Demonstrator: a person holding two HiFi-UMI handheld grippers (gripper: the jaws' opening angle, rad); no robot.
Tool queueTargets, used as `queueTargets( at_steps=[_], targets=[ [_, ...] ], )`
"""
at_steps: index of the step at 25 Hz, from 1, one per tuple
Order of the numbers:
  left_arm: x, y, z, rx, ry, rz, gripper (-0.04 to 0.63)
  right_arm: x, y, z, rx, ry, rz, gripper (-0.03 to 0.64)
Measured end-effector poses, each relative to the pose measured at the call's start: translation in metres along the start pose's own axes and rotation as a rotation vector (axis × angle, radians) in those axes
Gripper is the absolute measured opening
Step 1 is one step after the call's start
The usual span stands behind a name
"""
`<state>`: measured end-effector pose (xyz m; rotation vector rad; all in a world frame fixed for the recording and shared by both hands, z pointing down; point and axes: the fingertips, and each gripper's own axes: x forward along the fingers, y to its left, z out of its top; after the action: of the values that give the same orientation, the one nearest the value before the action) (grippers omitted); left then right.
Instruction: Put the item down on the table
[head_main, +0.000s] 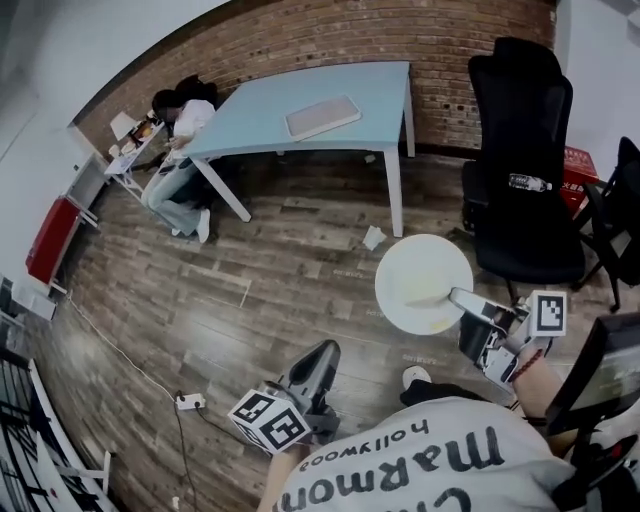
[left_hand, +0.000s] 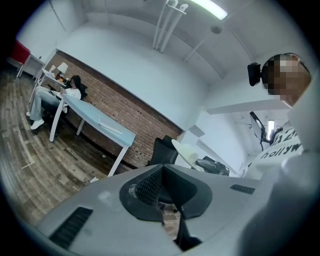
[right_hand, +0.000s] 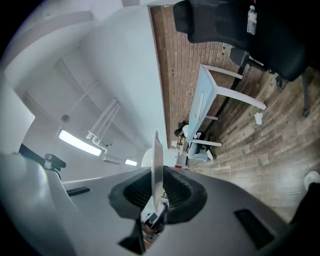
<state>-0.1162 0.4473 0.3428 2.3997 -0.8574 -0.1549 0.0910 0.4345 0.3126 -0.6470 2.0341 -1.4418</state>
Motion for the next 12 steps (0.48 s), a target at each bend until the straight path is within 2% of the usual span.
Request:
queueTargets(
  at_steps=[7, 12],
  targets=[
    [0.070, 0.054, 0.004, -0.069, 0.052, -0.014, 0.008, 0.010, -0.040, 0.080, -0.020, -0.051, -0.044, 0.037],
    [0.135, 0.081, 0.018, -0.116, 0.090, 0.024, 0.008, 0.038, -0.075, 0.149, 0.037, -0.045, -0.048, 0.037]
  ],
)
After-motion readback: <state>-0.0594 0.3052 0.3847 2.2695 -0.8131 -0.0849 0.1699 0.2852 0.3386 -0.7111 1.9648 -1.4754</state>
